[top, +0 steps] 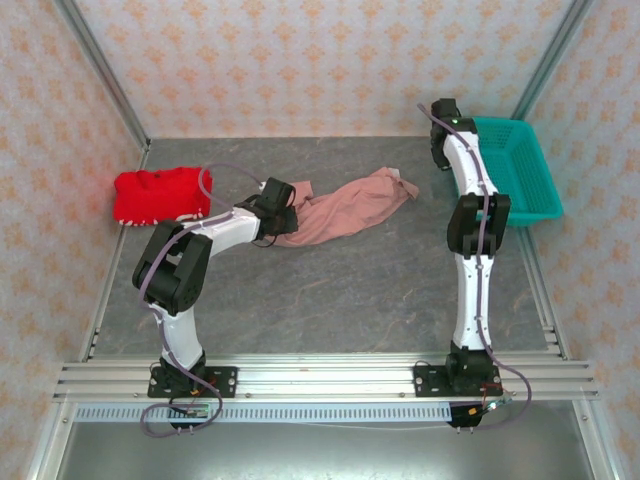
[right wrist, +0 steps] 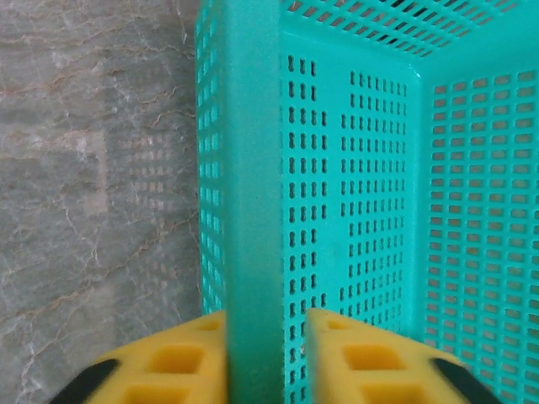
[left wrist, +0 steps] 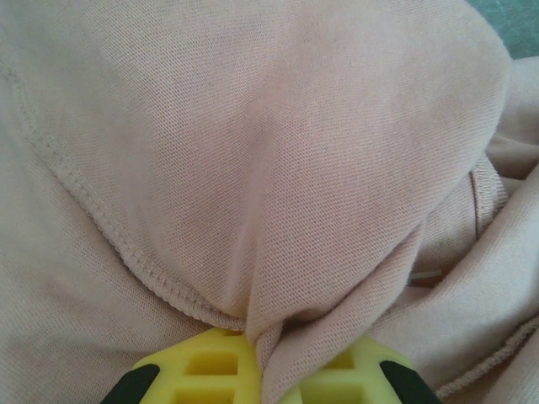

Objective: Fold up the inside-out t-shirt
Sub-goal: Rotate the basket at the top-right of the table, then flatten out the T-shirt at the center of the table.

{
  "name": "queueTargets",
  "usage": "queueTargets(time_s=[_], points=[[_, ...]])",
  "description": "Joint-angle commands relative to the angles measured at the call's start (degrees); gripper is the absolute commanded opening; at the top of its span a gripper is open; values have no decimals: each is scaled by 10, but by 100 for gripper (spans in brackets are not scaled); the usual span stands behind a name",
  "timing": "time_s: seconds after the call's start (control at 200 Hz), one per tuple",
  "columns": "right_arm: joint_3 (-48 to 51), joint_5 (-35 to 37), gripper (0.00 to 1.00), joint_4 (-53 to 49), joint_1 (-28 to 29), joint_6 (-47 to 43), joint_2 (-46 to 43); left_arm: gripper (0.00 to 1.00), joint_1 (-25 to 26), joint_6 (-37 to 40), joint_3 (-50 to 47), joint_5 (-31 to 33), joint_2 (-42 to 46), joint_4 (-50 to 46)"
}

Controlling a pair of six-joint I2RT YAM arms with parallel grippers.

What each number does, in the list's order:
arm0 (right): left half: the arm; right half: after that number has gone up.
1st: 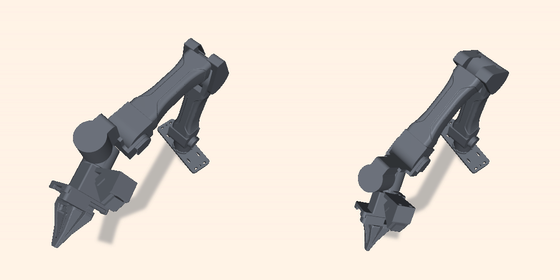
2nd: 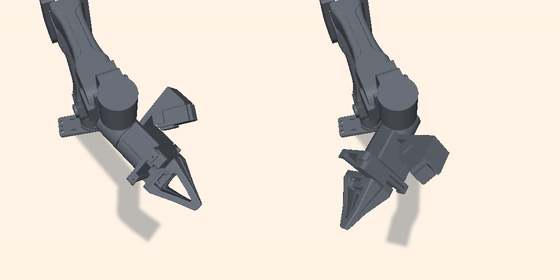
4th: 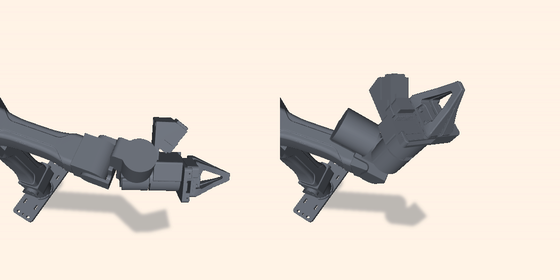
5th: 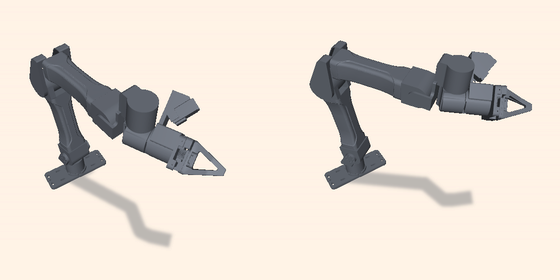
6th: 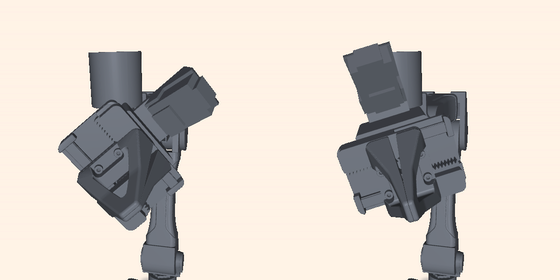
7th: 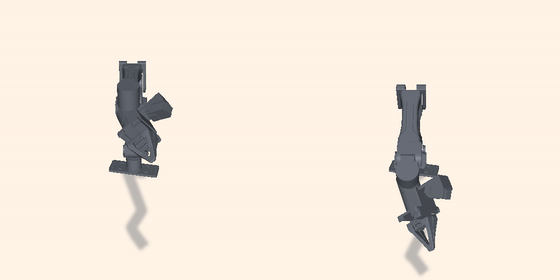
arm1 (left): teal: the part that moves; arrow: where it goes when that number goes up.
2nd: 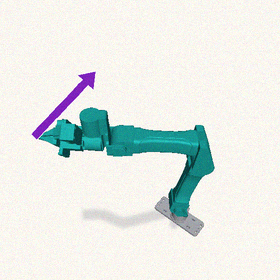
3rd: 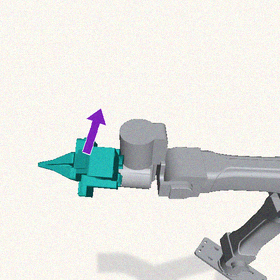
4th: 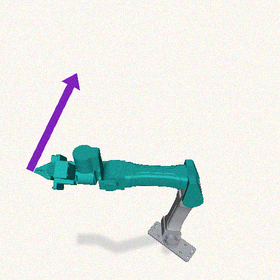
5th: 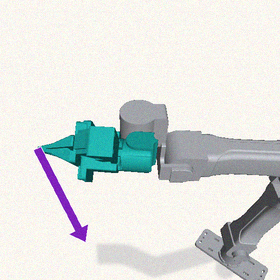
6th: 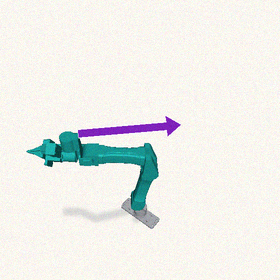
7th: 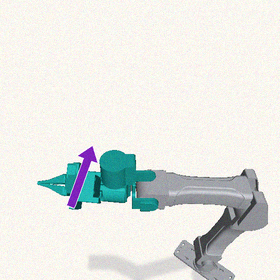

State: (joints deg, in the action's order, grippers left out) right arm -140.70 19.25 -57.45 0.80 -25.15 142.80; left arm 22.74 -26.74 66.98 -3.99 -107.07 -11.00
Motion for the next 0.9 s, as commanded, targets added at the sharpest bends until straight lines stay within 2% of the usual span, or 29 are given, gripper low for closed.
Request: queueTargets(time_s=[0.0, 0.08, 0.2, 0.345, 0.43, 0.56, 0.756, 0.836, 0.891], points=[[-32, 17, 44, -6, -8, 14, -10, 0, -6, 15, 15, 20, 31, -30], [4, -10, 58, 5, 3, 27, -50, 0, -7, 18, 17, 16, 53, -35], [118, -38, 70, 80, 37, 38, -151, 0, -7, 16, 9, 5, 106, -33], [290, -115, 76, 185, 91, 59, -286, 0, -7, 8, -7, -1, 155, -21], [373, -182, 78, 214, 113, 88, -322, 0, -7, 6, -10, 1, 160, -20], [440, -259, 79, 230, 126, 137, -313, 0, -7, 7, -6, -1, 153, -24], [474, -393, 80, 280, 135, 214, -266, 0, -7, 9, -6, -5, 139, -23], [460, -439, 75, 297, 139, 237, -234, 0, -7, 9, -7, -7, 132, -22], [441, -461, 64, 300, 140, 249, -208, 0, -7, 9, -7, -8, 129, -21]])
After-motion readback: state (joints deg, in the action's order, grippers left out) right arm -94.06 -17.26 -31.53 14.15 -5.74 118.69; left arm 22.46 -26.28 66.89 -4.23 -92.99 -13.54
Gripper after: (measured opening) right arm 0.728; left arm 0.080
